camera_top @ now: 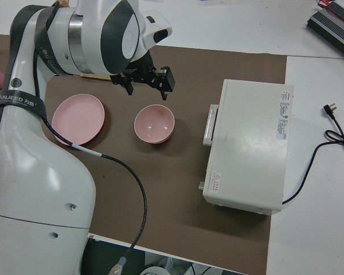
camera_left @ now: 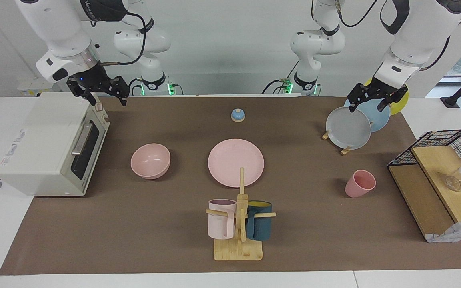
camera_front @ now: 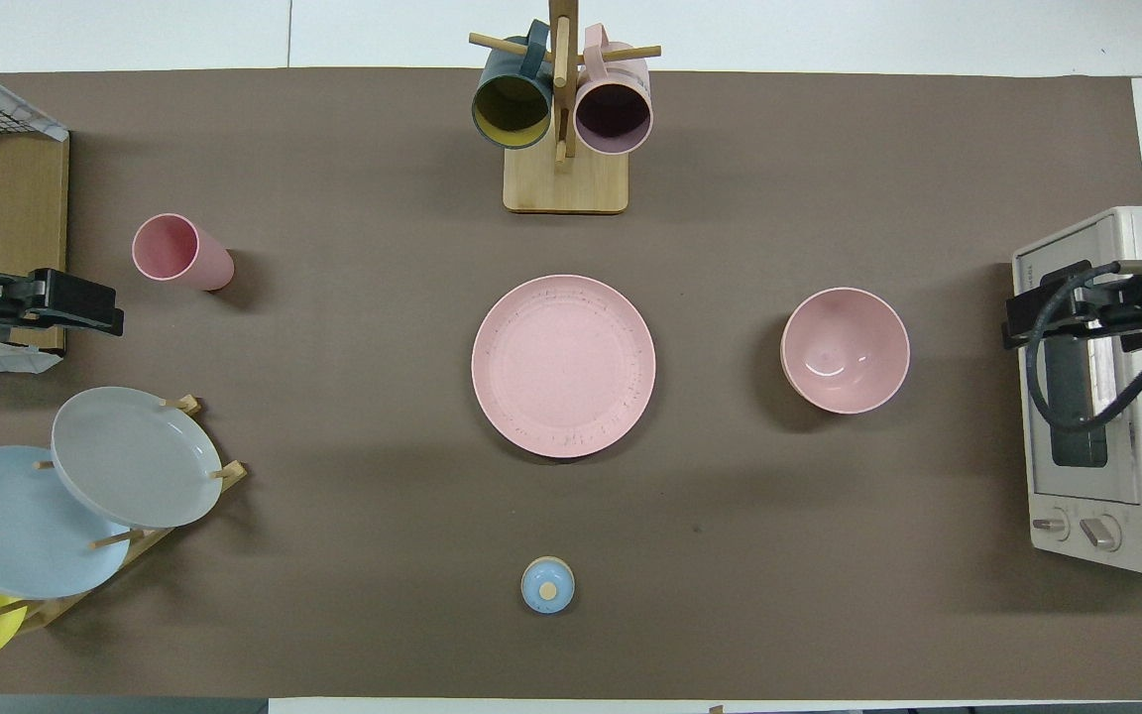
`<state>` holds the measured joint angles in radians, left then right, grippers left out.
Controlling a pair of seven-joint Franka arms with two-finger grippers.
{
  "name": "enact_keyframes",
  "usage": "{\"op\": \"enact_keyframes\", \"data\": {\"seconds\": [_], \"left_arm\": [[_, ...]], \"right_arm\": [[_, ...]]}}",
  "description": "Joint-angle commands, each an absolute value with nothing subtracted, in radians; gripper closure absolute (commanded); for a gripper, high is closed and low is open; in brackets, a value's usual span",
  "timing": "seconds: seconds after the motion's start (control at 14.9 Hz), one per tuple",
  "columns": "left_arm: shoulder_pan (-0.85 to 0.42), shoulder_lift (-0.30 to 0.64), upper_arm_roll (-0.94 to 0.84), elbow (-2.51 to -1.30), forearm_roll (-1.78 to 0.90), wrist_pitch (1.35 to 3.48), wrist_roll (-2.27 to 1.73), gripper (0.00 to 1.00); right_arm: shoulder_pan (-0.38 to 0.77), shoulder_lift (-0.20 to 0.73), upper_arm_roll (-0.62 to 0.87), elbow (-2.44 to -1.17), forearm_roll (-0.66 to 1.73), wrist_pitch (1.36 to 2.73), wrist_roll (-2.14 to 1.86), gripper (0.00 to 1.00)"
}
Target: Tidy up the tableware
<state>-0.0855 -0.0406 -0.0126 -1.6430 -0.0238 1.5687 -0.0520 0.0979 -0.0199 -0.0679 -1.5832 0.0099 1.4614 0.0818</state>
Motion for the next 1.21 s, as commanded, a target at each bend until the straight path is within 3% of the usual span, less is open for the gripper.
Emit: {"op": "enact_keyframes", "data": {"seconds": [0.0,0.47,0.6,0.74,0.87,1.01,1.14], "left_arm": [[-0.077,-0.057,-0.020,-1.652,-0.005,1.560,-0.058,0.00],[-0.077,-0.055,-0.020,-1.652,-0.005,1.560,-0.058,0.00],[-0.077,-0.055,-0.020,-1.654,-0.005,1.560,-0.060,0.00],[-0.077,-0.055,-0.020,-1.654,-0.005,1.560,-0.058,0.00],[-0.077,-0.057,-0.020,-1.654,-0.005,1.560,-0.060,0.00],[-0.077,-0.055,-0.020,-1.652,-0.005,1.560,-0.060,0.00],[-0.077,-0.055,-0.020,-1.654,-0.005,1.560,-0.058,0.00]], "right_arm": [[0.084,-0.018,-0.064,-1.577,0.020,1.470,0.063,0.00],[0.089,-0.032,-0.063,-1.594,0.026,1.459,0.045,0.00],[0.136,-0.040,-0.049,-1.615,0.031,1.485,0.014,0.00],[0.245,-0.043,-0.043,-1.688,0.034,1.616,0.153,0.00],[0.317,0.012,-0.041,-1.726,0.032,1.721,0.199,0.00],[0.331,0.075,-0.041,-1.773,0.032,1.832,0.224,0.00],[0.334,0.080,-0.041,-1.897,0.028,1.968,0.225,0.00]]}}
